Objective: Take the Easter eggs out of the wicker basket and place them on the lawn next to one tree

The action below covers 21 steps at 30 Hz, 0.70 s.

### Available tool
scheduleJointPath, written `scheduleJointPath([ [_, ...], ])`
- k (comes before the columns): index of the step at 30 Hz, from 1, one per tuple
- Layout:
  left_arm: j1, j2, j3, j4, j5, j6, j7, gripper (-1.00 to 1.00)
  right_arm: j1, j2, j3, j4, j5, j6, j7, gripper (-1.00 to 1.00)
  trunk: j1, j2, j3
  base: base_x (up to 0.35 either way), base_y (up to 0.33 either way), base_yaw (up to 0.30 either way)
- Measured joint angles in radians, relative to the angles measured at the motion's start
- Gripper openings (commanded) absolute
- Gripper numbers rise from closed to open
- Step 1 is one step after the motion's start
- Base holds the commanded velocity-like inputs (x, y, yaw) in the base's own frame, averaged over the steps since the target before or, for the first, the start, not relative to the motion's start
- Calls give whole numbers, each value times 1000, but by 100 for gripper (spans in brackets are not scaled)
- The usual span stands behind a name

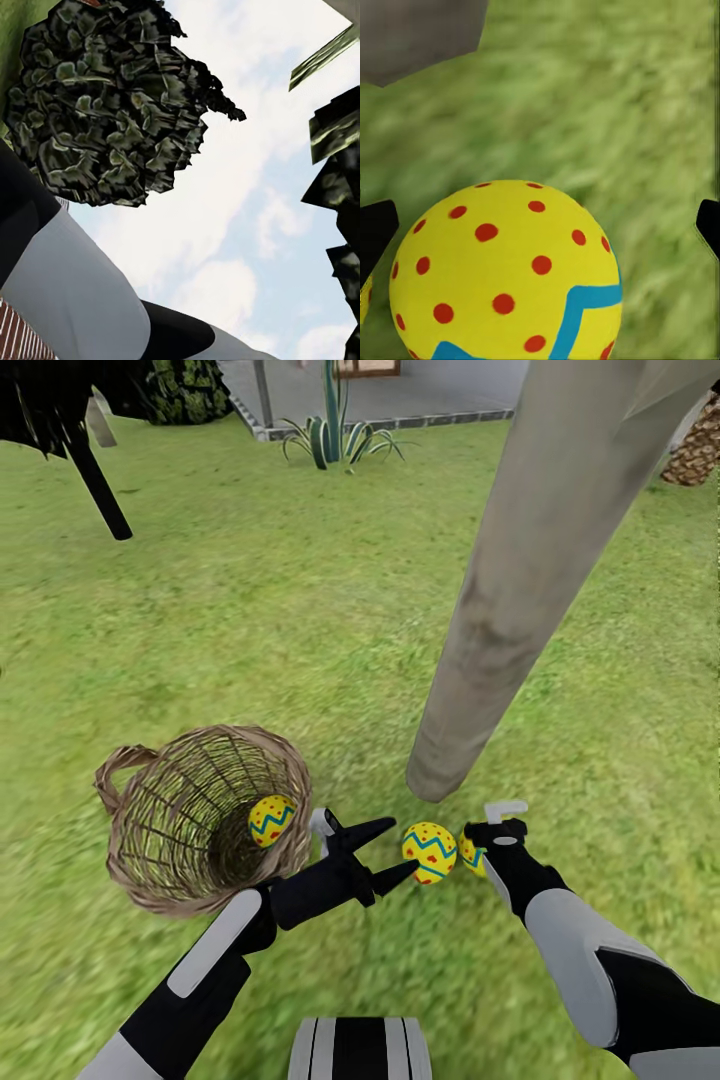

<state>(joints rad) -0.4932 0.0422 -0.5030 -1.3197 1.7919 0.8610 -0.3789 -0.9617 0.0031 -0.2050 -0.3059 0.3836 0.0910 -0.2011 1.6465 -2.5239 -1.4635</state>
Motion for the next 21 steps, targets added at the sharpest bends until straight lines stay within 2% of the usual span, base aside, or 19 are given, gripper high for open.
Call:
scheduleJointPath([
  [5, 0, 1, 1, 0, 0, 0, 0, 100, 0, -4, 0, -13, -2, 4, -3, 100, -2, 1, 19, 0, 0, 0],
  [7, 0, 1, 2, 0, 0, 0, 0, 100, 0, -5, -1, -34, -4, 29, -4, 100, -3, 2, 27, 0, 0, 0],
  [9, 0, 2, 2, 0, 0, 0, 0, 100, 0, -5, -3, -54, -4, 84, -4, 100, -4, 2, 35, 0, 0, 0],
  [11, 0, 2, 2, 0, 0, 0, 0, 100, 0, -7, -5, -94, -5, 194, 0, 100, -5, 3, 43, 0, 0, 0],
  [14, 0, 2, 1, 0, 0, 1, 0, 100, 1, -11, -7, -160, -4, 320, 4, 100, -6, 3, 54, 0, 0, 0],
  [15, 0, 4, 0, 0, 0, 2, 0, 100, 4, -23, -8, -208, -2, 408, 24, 100, -7, 3, 58, 0, 0, 0],
  [16, 0, 7, 1, 0, 0, 2, 1, 100, 7, -36, -8, -258, 1, 489, 71, 100, -7, 4, 62, 0, 0, 0],
  [17, 0, 8, 2, 0, 1, 2, 8, 100, 10, -51, -9, -307, 3, 549, 145, 100, -8, 4, 66, 0, 0, 0],
  [21, 0, 9, 5, -1, 7, 4, 59, 100, 16, -90, -7, -362, -13, 616, 327, 100, -9, 5, 81, 0, 0, 0],
])
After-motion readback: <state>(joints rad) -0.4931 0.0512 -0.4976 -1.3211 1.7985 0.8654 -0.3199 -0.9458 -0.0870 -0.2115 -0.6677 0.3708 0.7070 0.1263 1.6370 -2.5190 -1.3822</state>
